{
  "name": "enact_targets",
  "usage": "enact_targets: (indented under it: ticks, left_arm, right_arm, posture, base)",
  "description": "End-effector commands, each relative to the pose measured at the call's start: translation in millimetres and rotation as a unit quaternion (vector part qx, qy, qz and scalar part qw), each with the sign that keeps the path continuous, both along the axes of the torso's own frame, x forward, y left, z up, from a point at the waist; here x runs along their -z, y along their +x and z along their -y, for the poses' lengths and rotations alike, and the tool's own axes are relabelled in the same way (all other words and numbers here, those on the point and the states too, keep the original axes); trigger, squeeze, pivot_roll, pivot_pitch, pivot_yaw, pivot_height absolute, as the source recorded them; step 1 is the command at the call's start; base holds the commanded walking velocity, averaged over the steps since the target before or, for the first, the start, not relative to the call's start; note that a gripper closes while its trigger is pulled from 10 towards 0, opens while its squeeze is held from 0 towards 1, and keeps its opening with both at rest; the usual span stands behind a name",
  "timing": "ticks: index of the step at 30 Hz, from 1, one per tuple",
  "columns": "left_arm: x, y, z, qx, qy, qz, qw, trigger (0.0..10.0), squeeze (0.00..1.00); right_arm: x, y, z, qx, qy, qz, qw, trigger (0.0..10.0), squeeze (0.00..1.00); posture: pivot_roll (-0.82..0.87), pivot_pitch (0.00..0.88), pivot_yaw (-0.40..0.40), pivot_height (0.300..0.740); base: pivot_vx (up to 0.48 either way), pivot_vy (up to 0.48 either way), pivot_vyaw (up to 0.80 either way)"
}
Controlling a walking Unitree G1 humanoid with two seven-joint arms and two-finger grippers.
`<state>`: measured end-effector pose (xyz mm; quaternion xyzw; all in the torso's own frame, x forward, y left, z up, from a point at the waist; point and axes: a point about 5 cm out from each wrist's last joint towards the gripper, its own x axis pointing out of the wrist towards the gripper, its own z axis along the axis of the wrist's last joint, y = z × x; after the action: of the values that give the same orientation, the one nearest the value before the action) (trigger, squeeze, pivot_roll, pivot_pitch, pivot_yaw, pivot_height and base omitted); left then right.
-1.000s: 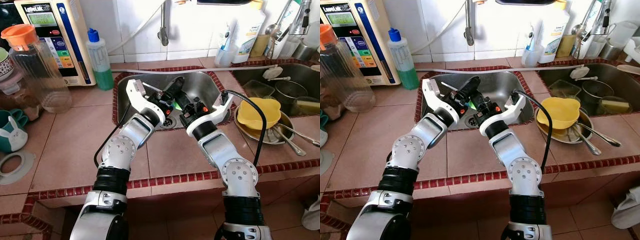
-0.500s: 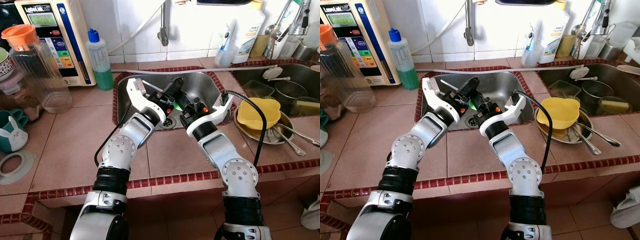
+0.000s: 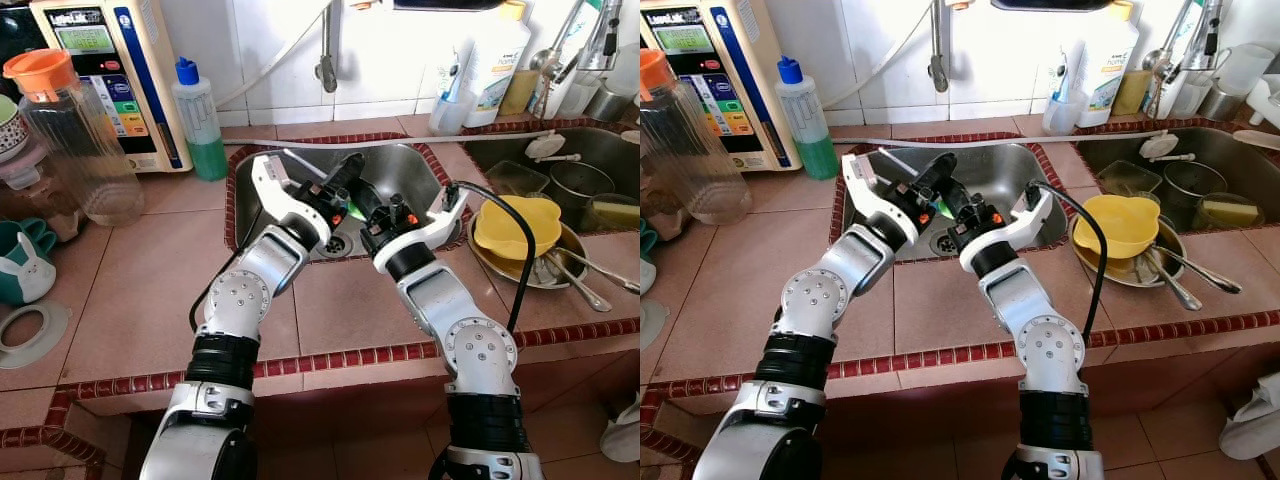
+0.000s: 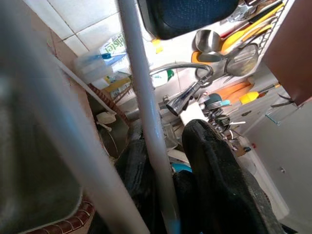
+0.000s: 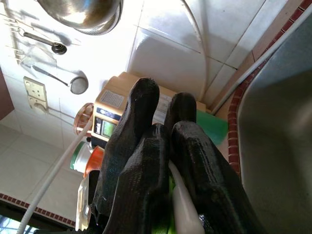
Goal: Kitchen organization
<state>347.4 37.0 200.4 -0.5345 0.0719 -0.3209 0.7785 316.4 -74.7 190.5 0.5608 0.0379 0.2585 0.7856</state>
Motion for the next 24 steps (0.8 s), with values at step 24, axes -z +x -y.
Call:
enact_targets:
  ticks: [24]
  left_arm:
    - [-18.3,-16.7,55.1,0.058,-0.050,-0.001,0.997,1.8,0.00]
  right_arm:
    - [-3.2,-6.4,-23.6,-0.017,0.042,-0.007,0.999,0.0,0.00]
  posture:
    - [0.07,0.000,0.033,0.740]
  base:
    - [0.000,0.000,0.00]
